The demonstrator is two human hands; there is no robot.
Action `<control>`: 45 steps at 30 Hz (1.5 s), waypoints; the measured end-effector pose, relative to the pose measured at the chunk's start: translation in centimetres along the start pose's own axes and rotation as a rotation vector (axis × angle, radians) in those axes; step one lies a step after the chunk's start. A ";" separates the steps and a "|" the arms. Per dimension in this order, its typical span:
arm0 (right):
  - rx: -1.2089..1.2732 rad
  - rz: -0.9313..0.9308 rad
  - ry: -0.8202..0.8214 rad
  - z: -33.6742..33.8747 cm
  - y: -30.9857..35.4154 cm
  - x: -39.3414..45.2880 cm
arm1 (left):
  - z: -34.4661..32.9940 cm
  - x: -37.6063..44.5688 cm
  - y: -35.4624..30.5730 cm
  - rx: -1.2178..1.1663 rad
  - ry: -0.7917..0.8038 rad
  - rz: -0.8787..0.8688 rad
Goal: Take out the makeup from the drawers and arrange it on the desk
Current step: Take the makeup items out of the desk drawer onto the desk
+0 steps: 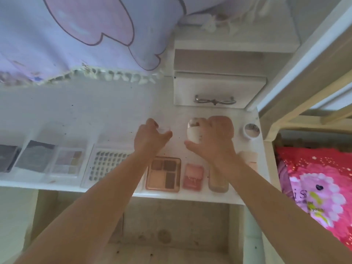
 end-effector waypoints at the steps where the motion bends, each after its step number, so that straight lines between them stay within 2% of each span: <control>1: -0.045 -0.006 0.028 -0.8 0.1 0.7 | -0.1 0.7 0.1 0.019 -0.005 0.009; 3: -0.167 0.007 0.048 -1.9 0.3 1.4 | -0.3 1.7 0.2 0.047 -0.018 0.011; 6: -0.282 0.046 -0.031 -2.2 0.3 1.6 | -0.9 2.6 -0.6 0.109 -0.019 -0.024; 9: -0.293 0.060 -0.102 -1.9 0.3 1.4 | -1.7 2.8 -1.8 0.136 -0.020 -0.075; 17: -0.327 0.089 -0.107 -1.6 0.4 0.4 | -1.7 1.8 -2.7 0.130 -0.019 -0.195; 20: -0.262 0.124 -0.130 -1.0 1.2 -1.8 | 1.3 -0.9 -1.2 0.018 -0.149 -0.291; 23: -0.131 0.315 -0.257 -0.9 4.3 -5.6 | 6.2 -7.3 1.5 -0.066 -0.428 -0.531; 25: -0.084 0.433 -0.291 -2.1 6.9 -8.5 | 6.8 -11.2 5.7 -0.020 -0.474 -0.588; 27: -0.010 0.577 -0.293 -4.1 10.0 -11.2 | 5.7 -13.0 11.7 0.037 -0.346 -0.435; 30: 0.075 0.740 -0.198 -9.2 13.7 -15.2 | 2.0 -12.8 22.2 0.258 0.032 0.057; 32: -0.005 0.674 -0.018 -14.7 13.6 -16.7 | 0.0 -12.8 26.0 0.415 0.233 0.209; 35: -0.252 0.261 0.377 -24.0 7.8 -16.8 | -1.6 -12.0 28.0 0.361 0.306 0.296; 37: -0.340 0.045 0.501 -27.1 3.8 -16.5 | -3.0 -11.5 28.3 0.377 0.360 0.303; 41: -0.314 -0.092 0.476 -28.6 0.3 -15.0 | -5.8 -10.8 27.6 0.408 0.440 0.250; 45: -0.342 -0.072 0.438 -28.8 -0.9 -14.8 | -6.8 -10.2 28.3 0.453 0.343 0.315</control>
Point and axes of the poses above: each hand's wrist, its own x-axis towards the middle knuckle, its own z-axis out of the back of the hand, y = z × x, the point moved 9 cm from there along x, towards the middle knuckle, and after that the axes turned 1 degree about -x, right-handed, at the moved point
